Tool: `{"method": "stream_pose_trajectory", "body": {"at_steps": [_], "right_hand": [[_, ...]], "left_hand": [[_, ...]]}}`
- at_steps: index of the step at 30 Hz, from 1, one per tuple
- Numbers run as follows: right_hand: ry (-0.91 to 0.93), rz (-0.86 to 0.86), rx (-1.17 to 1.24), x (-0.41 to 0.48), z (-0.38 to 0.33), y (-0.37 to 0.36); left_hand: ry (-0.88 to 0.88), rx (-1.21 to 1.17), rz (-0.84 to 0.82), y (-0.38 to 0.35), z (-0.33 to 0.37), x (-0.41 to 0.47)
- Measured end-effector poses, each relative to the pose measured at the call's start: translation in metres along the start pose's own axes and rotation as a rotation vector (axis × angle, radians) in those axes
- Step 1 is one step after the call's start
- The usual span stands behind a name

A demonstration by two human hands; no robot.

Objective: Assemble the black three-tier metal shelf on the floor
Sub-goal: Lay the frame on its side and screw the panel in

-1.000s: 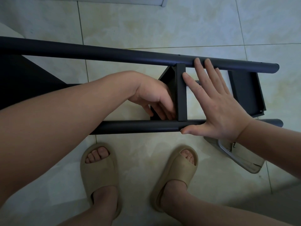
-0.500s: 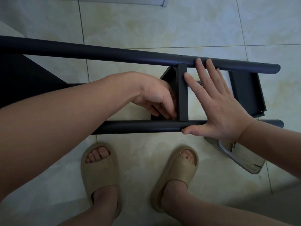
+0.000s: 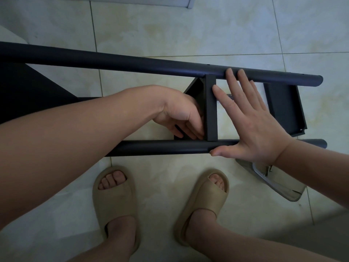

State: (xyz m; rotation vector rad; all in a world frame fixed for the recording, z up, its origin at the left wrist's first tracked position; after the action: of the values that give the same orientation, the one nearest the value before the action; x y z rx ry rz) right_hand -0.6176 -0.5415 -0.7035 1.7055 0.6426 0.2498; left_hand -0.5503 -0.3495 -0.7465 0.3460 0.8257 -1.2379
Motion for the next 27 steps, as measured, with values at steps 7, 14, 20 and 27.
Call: {"method": "stream_pose_trajectory", "body": {"at_steps": [7, 14, 20, 27], "right_hand": [[-0.003, -0.003, -0.005, 0.0, -0.001, 0.002], [-0.001, -0.009, -0.007, -0.001, -0.001, 0.001], [-0.012, -0.016, -0.042, -0.004, -0.003, 0.003], [-0.043, 0.015, -0.039, -0.02, -0.015, -0.002]], "left_hand": [[-0.013, -0.03, 0.0, 0.0, 0.001, -0.001], [-0.032, -0.018, -0.025, 0.0, -0.001, -0.001], [-0.028, 0.001, -0.018, -0.003, 0.003, -0.005], [0.024, -0.008, -0.003, -0.02, 0.005, -0.012]]}}
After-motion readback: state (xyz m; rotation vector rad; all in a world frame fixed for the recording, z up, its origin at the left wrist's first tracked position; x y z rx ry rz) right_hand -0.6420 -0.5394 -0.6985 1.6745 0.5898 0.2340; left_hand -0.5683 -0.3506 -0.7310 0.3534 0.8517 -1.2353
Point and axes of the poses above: each hand's wrist, its own x-axis towards the middle knuckle, its own y-axis out of the back of the hand, z = x × y, the point moved 1 cm from there along x, towards the middle knuckle, and after that the axes turned 4 degrees about x, right-handed, at the moved point
